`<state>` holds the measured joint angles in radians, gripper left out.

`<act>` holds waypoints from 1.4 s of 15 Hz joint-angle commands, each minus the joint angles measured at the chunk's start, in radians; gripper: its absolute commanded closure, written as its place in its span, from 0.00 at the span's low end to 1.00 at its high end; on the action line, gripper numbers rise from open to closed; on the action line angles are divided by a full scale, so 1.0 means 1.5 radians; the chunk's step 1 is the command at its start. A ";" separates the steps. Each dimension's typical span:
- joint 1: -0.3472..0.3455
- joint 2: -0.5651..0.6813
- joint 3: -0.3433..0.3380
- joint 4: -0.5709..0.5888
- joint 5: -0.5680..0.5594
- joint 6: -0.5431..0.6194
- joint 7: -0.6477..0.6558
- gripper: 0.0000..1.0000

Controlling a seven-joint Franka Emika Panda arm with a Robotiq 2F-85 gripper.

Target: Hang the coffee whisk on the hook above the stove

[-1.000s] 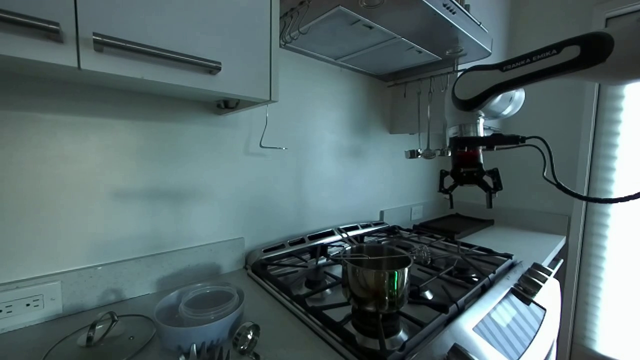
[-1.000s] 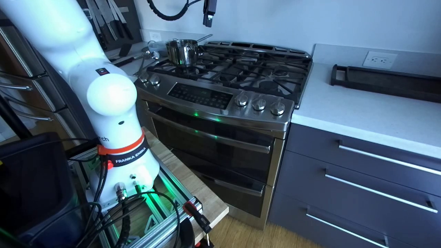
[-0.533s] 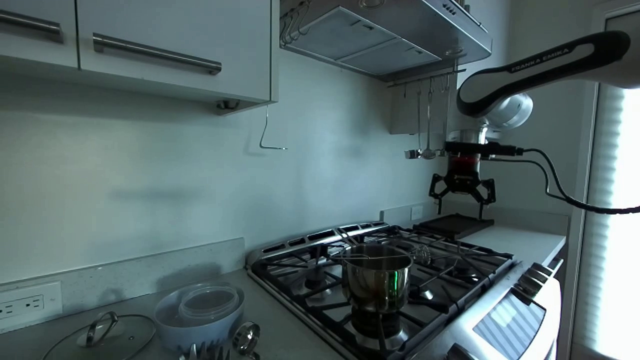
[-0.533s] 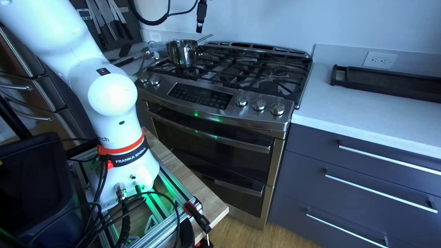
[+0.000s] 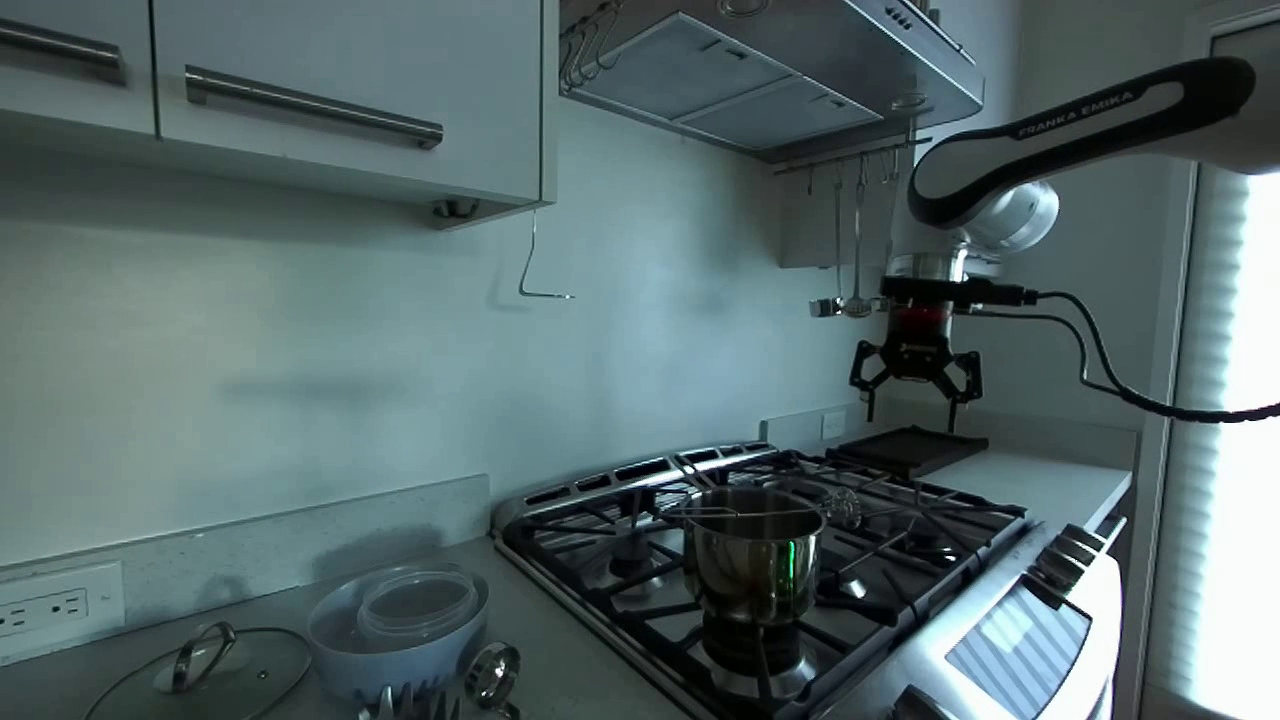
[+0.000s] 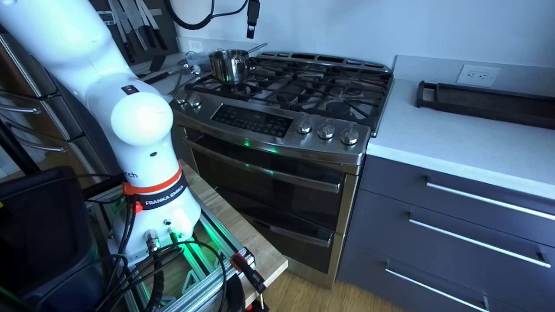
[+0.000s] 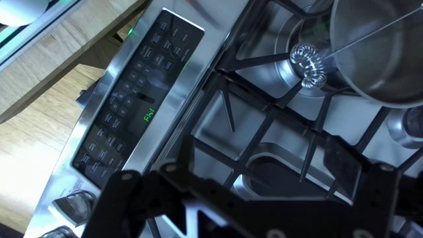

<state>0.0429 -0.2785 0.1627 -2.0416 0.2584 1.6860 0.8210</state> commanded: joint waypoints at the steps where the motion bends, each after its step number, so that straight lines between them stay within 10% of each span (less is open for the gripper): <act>1: 0.013 0.034 0.015 0.038 0.026 -0.016 0.066 0.00; 10: 0.054 0.061 0.054 0.024 0.056 0.046 0.277 0.00; 21: 0.067 0.088 0.062 0.039 0.033 0.026 0.325 0.00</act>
<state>0.1250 -0.1731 0.2484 -1.9940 0.3245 1.7410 1.2391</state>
